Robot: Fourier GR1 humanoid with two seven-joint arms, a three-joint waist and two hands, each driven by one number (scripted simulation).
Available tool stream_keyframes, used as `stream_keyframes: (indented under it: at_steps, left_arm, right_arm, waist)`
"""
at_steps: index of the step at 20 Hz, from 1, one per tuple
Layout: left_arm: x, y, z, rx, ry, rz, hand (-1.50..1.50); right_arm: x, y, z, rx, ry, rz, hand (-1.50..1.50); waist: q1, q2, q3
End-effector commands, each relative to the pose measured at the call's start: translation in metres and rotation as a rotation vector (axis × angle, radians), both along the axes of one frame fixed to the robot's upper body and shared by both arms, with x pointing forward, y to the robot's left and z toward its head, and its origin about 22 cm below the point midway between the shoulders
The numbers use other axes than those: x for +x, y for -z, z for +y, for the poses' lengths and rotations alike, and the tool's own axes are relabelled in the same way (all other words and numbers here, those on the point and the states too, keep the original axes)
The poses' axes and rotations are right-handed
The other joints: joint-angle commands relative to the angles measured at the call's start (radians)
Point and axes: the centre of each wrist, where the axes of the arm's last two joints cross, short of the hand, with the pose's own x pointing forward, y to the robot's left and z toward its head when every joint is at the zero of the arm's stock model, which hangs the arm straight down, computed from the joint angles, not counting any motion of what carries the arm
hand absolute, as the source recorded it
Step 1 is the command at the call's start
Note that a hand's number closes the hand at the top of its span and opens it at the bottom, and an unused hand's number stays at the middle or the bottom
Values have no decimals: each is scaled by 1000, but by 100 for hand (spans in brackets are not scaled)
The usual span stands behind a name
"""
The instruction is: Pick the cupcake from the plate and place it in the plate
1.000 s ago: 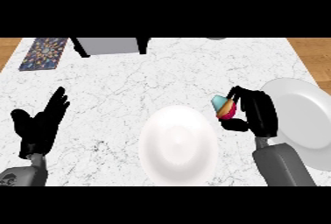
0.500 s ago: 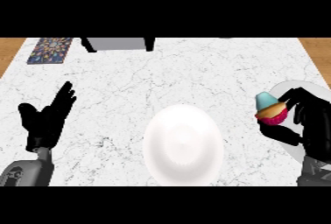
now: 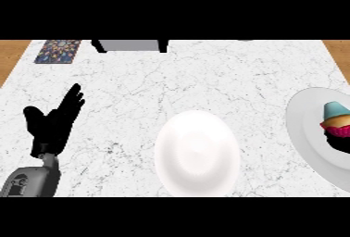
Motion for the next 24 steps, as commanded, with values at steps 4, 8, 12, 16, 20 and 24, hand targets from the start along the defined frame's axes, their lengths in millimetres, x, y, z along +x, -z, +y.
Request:
stream_keyframes:
  at_steps: [4,8,12,16,20,24]
  left_arm:
    - [-2,7,6,0,-10,-11,0]
    - [5,2,-1,-13,20,-14,0]
    - [-13,1,8,3,0,-7,0]
    - [4,10,-5,-10,8,-14,0]
    - [-2,4,4,-8,-3,1,0]
    - [-3,10,2,18,-26,4,0]
  right_arm:
    - [-6,28,-76,-34,7,201,150]
    - [10,27,-100,223,-21,216,150]
    - [15,47,-116,150,-125,278,-150]
    - [16,59,-102,92,-183,108,-150]
    - [14,30,-106,167,-325,-131,-150]
    - [5,5,-98,306,-411,-251,-150]
  waist:
    - [8,4,1]
    - [12,4,1]
    - [16,3,1]
    - [5,2,0]
    - [-3,-4,1]
    - [-15,-6,-1]
